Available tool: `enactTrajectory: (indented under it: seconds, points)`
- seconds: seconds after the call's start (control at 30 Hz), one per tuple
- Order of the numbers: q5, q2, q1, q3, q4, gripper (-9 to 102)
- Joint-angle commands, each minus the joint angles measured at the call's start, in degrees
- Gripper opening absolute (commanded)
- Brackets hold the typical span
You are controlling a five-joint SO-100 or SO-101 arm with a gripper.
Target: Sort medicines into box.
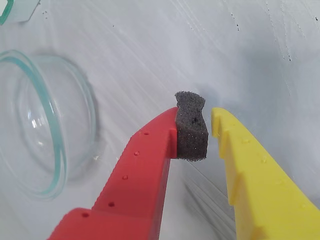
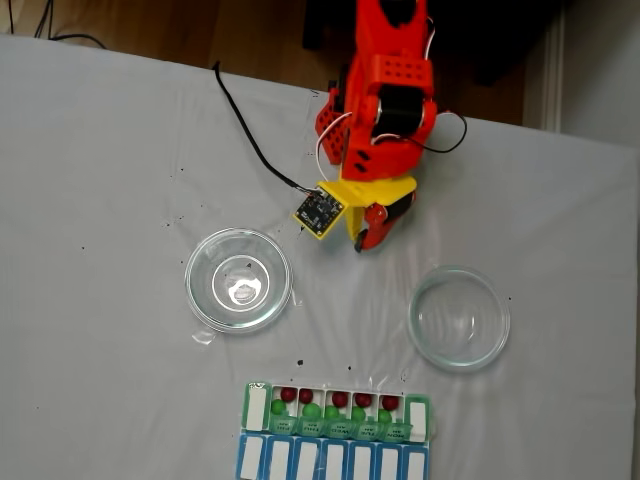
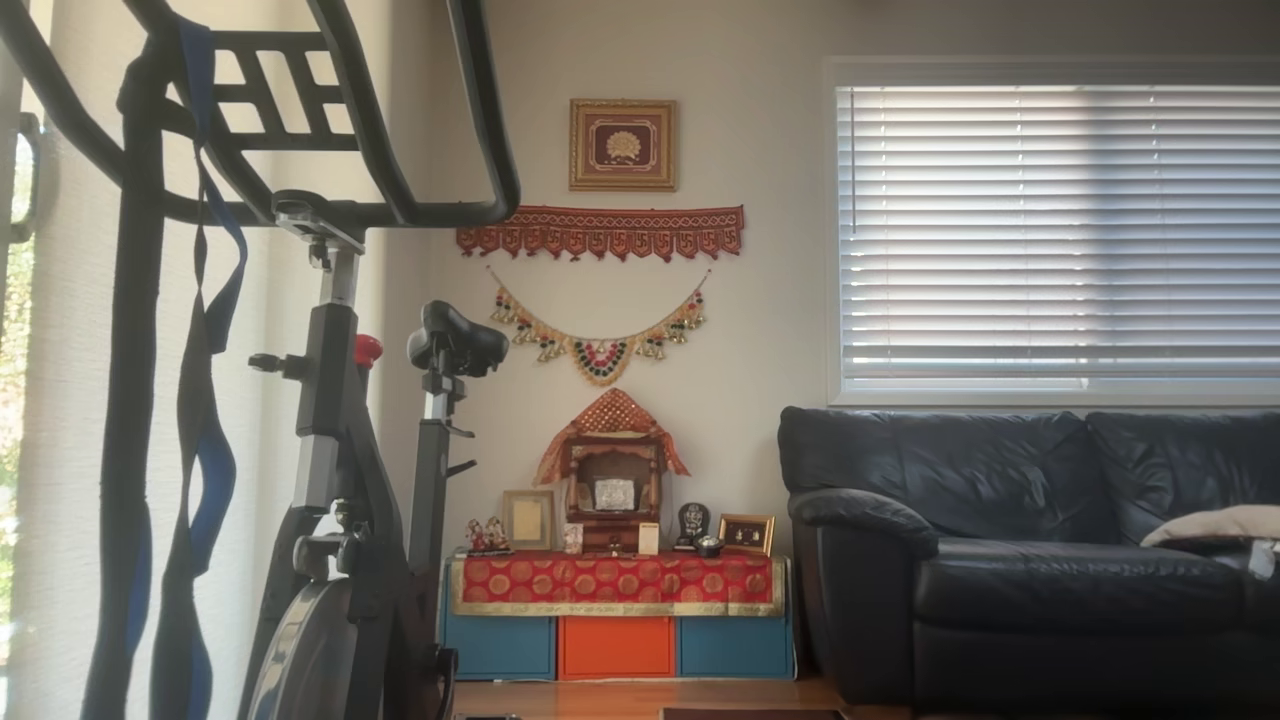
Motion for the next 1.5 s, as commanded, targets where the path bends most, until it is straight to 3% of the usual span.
enactTrajectory:
  seconds: [0.0,1.47]
  points:
    - [-0.1,-0.5,-0.3,-0.4,1.7,5]
    - [-1.1,-0.5,-0.4,-0.4,1.7,5]
